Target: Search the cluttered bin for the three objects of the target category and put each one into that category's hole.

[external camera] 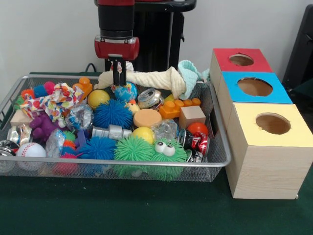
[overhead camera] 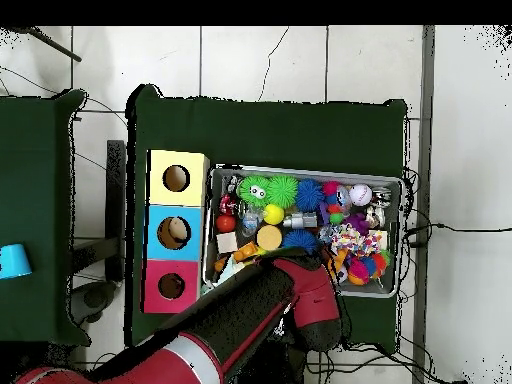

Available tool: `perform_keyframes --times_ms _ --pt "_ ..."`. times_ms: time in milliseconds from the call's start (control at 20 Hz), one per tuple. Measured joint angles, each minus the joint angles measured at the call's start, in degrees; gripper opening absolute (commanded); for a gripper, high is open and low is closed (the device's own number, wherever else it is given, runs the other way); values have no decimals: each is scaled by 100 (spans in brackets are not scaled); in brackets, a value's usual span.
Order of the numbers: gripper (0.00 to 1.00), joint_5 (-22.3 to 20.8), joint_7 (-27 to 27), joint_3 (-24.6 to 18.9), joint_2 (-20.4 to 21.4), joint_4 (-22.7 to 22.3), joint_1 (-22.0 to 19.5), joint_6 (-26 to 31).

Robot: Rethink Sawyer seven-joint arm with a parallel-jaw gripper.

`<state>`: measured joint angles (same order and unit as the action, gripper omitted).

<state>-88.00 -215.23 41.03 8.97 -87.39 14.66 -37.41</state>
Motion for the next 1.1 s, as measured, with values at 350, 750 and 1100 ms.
perform_keyframes --times_ms 350,750,1100 --pt "0 -1 0 -109 -1 0 0 0" --pt "100 -1 0 -143 -1 0 0 0" --pt "100 -1 0 -143 -1 0 2 0"
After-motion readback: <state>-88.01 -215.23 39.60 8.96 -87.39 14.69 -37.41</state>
